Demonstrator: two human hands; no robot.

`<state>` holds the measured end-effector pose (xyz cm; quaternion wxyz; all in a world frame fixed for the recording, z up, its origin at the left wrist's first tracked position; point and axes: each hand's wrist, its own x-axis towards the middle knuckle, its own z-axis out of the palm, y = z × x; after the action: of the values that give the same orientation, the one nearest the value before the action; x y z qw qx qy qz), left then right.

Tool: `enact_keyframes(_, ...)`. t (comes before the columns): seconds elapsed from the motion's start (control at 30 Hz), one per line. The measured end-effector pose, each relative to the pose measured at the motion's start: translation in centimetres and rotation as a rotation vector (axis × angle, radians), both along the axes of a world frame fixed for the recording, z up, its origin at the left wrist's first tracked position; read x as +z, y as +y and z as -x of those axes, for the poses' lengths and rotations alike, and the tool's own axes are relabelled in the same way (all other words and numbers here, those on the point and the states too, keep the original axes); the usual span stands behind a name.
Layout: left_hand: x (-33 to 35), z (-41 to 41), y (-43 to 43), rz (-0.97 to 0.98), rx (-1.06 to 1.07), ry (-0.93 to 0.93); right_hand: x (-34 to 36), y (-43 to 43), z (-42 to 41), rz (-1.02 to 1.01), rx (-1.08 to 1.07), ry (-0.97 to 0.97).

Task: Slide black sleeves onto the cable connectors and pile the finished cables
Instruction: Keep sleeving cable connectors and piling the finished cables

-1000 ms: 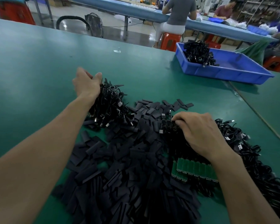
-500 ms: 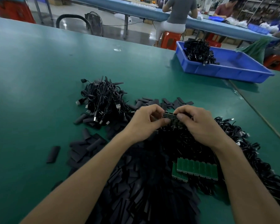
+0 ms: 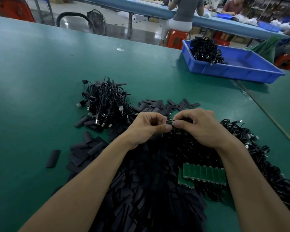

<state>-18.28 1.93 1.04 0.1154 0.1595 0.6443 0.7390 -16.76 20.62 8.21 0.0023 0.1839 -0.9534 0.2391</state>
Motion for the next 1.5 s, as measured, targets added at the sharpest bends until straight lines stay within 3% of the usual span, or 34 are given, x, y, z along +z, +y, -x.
enact_keyframes(0.23, 0.5, 0.7, -0.1, -0.062, -0.171, -0.065, -0.4, 0.8, 0.8, 0.268, 0.082, -0.162)
enact_keyframes(0.3, 0.7, 0.8, 0.1, -0.124, -0.158, -0.091, -0.3, 0.7, 0.7, 0.356, 0.04, -0.127)
enact_keyframes(0.43, 1.4, 0.6, 0.5, -0.199, 0.097, -0.027, -0.2, 1.0, 0.7, 0.337, -0.225, 0.252)
enact_keyframes(0.57, 3.3, 0.0, -0.6, -0.521, 0.249, 0.039, 0.3, 1.6, 0.3, 0.269, -0.512, 0.654)
enact_keyframes(0.63, 4.4, -0.4, -1.6, -0.565, 0.279, 0.113, 0.3, 1.5, -0.3, 0.226, -0.558, 0.769)
enact_keyframes(0.7, 5.0, -0.8, -2.5, -0.451, 0.362, 0.233, 0.2, 0.9, -1.0, 0.124, -0.489, 0.717)
enact_keyframes(0.87, 4.9, -1.4, -4.2, -0.002, 0.454, 0.482, 1.4, -1.8, -3.0, -0.296, -0.216, 0.05)
enact_keyframes(0.93, 4.4, -1.6, -4.8, 0.143, 0.415, 0.491, 1.3, -3.1, -3.5, -0.476, -0.175, -0.109)
enact_keyframes(1.07, 3.2, -1.7, -5.5, 0.367, 0.296, 0.361, 0.7, -4.7, -3.1, -0.562, -0.211, -0.096)
enact_keyframes(1.27, 3.0, -1.9, -5.1, 0.36, 0.224, 0.289, -1.4, -6.4, -1.9, -0.564, -0.115, -0.147)
enact_keyframes(1.5, 2.7, -1.6, -5.1, 0.372, 0.315, 0.231, -3.7, -6.9, -2.3, -0.488, -0.175, 0.045)
